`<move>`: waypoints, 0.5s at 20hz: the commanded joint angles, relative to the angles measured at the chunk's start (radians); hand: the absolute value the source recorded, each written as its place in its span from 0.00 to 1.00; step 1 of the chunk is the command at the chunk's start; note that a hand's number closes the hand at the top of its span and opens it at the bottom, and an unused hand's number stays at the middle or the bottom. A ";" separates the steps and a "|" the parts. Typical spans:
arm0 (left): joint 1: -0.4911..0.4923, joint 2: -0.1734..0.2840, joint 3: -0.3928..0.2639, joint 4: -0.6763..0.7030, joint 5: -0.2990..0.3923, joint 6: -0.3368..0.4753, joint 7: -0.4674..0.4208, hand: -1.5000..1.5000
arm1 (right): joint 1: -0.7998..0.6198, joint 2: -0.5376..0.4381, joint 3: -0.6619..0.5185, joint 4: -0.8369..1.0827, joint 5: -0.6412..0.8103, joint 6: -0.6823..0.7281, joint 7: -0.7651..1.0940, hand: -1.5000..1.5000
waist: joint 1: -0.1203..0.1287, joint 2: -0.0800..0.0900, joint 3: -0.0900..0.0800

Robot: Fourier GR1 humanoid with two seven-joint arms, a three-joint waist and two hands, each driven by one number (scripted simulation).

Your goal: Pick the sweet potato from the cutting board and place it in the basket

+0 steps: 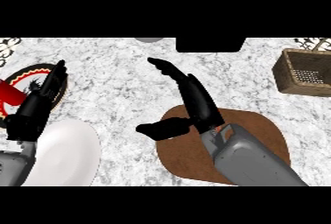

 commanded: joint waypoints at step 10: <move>0.005 0.011 0.002 -0.006 -0.006 -0.026 -0.012 0.50 | -0.415 -0.351 0.064 0.035 -0.257 0.848 0.465 0.00 | 0.026 0.007 0.002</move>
